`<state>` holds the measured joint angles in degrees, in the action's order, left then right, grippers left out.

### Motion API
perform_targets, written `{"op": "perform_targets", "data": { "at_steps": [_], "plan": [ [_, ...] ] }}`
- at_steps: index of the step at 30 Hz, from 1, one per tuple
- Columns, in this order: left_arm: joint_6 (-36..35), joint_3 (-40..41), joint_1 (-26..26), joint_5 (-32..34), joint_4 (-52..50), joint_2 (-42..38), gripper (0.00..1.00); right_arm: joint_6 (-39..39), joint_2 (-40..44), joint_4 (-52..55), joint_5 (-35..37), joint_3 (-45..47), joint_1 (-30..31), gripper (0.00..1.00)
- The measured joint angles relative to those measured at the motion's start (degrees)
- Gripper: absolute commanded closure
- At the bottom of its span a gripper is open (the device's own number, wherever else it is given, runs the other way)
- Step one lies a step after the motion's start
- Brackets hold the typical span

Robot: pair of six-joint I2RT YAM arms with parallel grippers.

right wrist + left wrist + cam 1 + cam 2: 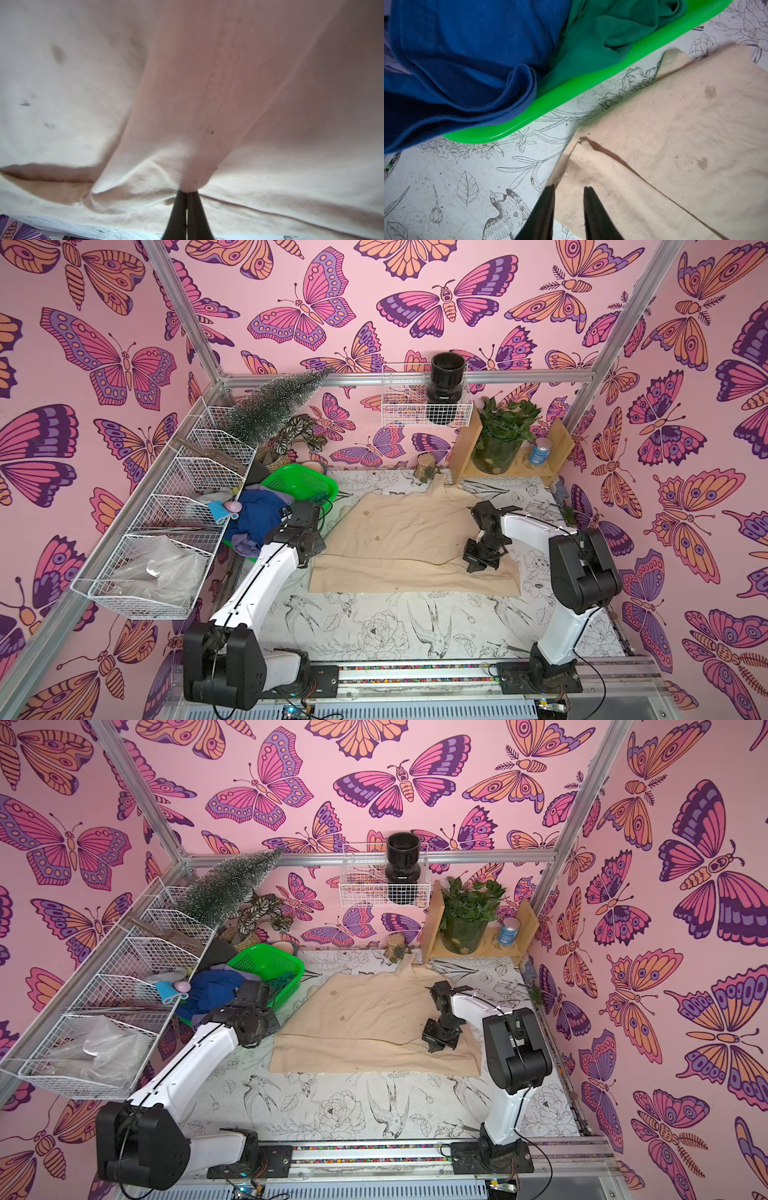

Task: Fold and stack t-shirts
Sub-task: Smooth out the T-shirt at the center of the board, then move the T-shirt to the center of the board.

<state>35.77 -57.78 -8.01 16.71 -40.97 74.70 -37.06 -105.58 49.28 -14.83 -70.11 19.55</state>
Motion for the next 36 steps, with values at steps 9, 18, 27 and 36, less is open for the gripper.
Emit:
{"op": "perform_targets", "data": {
  "at_steps": [9,18,27,36],
  "plan": [
    [0.0,0.7,-0.4,-0.4,0.0,0.0,0.72,3.0,-5.3,4.1,2.9,-18.6,0.0,0.77],
    [0.0,1.6,-1.1,-0.4,0.0,0.0,0.69,3.0,-8.1,7.9,7.9,-22.8,0.0,0.51],
    [-1.0,1.1,-1.7,-0.4,0.1,-2.1,0.69,2.6,-7.1,8.4,10.6,-27.8,-4.7,0.54],
    [-0.7,1.7,-4.8,-0.5,0.4,-2.3,0.69,1.7,-20.7,6.4,-5.2,-48.0,-15.5,0.56]
  ]
}}
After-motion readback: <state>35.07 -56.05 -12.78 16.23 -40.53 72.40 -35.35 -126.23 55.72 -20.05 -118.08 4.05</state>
